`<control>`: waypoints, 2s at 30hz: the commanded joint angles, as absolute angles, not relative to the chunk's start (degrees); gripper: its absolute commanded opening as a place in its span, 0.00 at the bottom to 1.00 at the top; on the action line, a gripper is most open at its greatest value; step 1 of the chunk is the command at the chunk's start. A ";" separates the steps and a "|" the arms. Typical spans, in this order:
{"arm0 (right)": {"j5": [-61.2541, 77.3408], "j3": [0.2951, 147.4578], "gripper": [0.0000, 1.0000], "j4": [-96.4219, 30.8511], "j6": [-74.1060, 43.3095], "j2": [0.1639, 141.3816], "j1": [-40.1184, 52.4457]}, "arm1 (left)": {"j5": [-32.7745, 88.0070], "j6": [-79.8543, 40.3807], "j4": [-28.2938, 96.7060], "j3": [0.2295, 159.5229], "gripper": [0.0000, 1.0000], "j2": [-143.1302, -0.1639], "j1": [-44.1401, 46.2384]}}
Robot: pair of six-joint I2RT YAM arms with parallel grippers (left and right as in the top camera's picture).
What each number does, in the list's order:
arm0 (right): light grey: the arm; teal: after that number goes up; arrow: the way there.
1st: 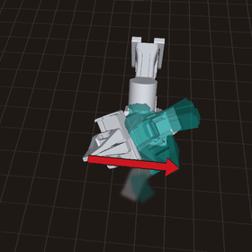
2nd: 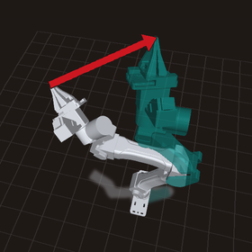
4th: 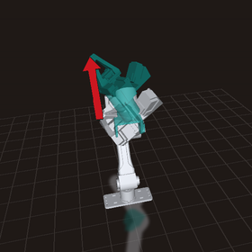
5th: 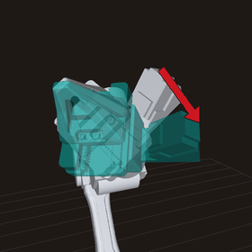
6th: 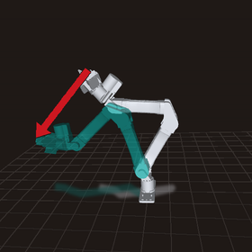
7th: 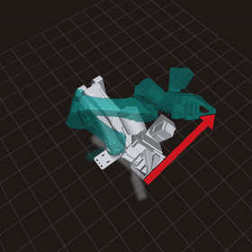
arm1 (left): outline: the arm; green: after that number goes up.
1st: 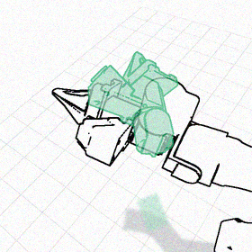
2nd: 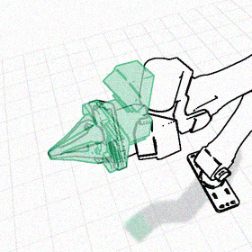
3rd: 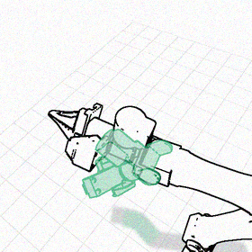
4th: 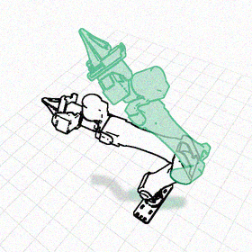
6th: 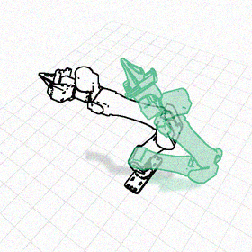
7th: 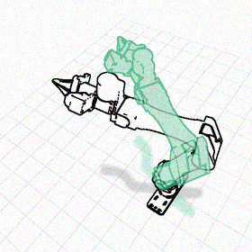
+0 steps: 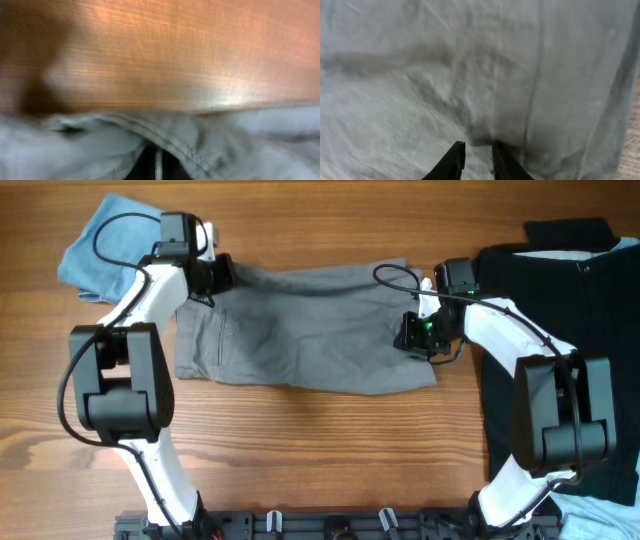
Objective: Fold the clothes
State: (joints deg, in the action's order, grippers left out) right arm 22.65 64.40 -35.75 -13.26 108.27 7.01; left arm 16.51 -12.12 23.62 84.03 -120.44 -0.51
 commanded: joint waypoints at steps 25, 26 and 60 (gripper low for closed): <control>27.09 67.11 0.48 -38.72 -5.98 103.28 3.36 | 12.80 0.34 50.28 78.67 0.95 -115.18 -14.00; 27.09 67.11 0.48 -38.81 -5.98 103.28 3.36 | 13.10 0.91 49.28 78.11 0.96 -115.98 -14.00; 27.07 67.11 0.48 -41.21 -6.17 103.28 3.36 | 19.70 -5.82 84.79 116.03 0.04 -112.25 -1.48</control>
